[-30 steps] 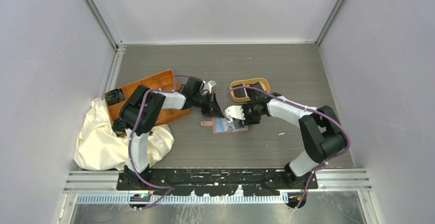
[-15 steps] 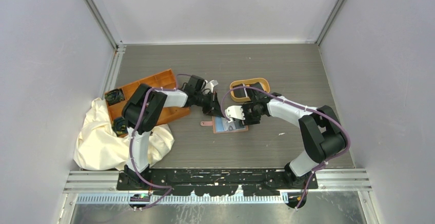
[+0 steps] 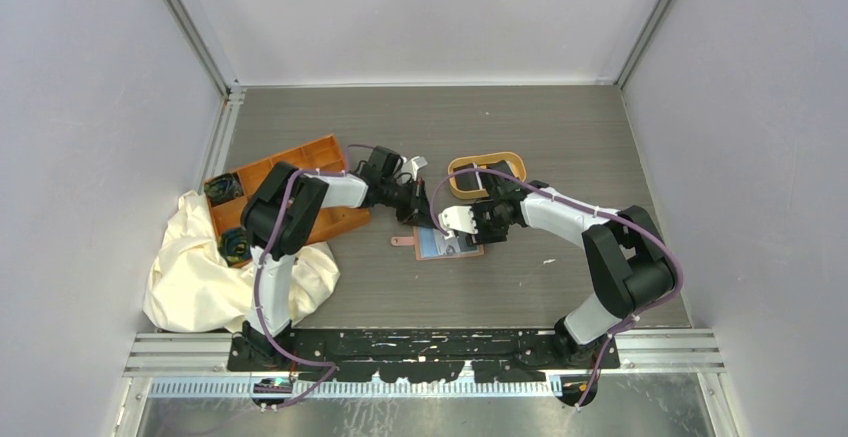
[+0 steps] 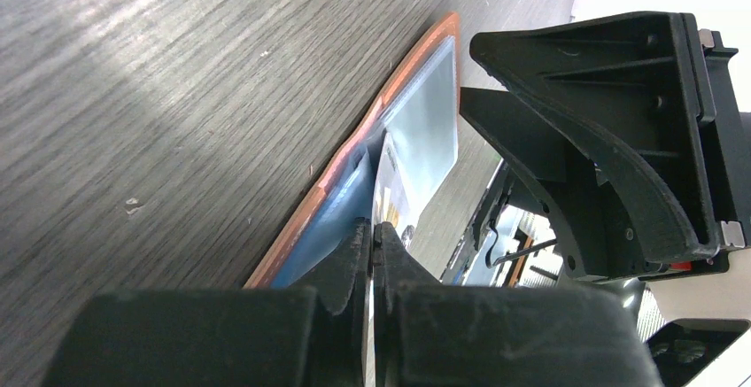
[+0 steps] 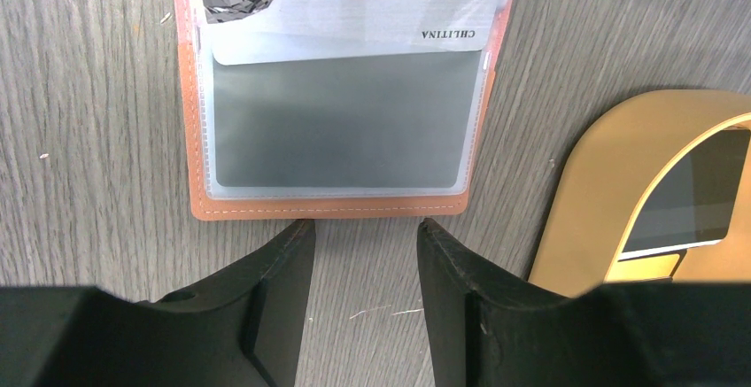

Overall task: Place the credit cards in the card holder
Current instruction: Insert the credit card into the card holder.

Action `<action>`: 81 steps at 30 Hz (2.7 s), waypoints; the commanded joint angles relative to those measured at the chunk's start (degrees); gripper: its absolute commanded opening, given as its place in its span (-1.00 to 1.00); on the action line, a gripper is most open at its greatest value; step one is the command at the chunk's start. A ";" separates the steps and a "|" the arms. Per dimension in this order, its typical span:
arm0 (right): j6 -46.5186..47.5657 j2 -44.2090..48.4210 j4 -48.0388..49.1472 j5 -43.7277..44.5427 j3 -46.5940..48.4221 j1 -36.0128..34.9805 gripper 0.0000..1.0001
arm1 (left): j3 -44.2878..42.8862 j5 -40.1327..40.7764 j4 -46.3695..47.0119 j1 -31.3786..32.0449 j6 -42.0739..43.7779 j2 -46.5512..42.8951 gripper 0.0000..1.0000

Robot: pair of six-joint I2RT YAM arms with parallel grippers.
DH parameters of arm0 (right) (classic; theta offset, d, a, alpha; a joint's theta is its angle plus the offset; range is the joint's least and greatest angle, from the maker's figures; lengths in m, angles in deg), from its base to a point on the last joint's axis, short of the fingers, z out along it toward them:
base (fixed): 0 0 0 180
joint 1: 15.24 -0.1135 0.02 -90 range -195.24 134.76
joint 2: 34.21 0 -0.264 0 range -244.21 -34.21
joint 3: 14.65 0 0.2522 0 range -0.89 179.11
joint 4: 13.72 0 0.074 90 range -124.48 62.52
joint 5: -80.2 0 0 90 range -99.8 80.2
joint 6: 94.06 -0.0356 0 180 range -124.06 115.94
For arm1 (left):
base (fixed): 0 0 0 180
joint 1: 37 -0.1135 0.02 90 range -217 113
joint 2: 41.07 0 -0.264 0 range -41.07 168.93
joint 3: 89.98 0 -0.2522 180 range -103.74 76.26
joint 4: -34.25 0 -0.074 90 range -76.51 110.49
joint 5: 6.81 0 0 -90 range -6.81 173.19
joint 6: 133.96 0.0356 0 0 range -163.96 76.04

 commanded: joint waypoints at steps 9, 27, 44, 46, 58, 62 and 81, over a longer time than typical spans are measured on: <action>-0.16 -0.59 -1.22 -1.38 0.14 -0.53 0.03 | 1.35 2.12 -4.00 0.39 0.67 -1.81 -1.00; -0.15 -0.27 -1.23 -1.51 0.14 -0.70 0.03 | -4.44 1.12 -7.66 0.37 2.03 1.92 -1.00; -0.20 -0.10 -1.32 -1.64 0.14 -0.89 0.03 | -5.69 -0.14 -6.81 0.48 3.91 3.60 -1.00; -0.22 -0.11 -1.31 -1.64 0.14 -0.87 0.03 | -4.33 -0.30 -5.41 0.62 3.19 3.31 -1.00; -0.25 0.02 -1.32 -1.64 0.23 -0.98 0.03 | 0.32 -0.14 2.00 1.47 -0.68 2.96 -1.00; -0.33 0.10 -1.32 -1.71 0.14 -1.03 0.03 | -1.73 -0.01 0.76 1.61 -0.35 3.64 -1.00; -4.82 5.23 -2.35 -2.22 2.19 -0.95 0.26 | -5.33 1.45 -2.07 1.61 1.57 4.65 -1.00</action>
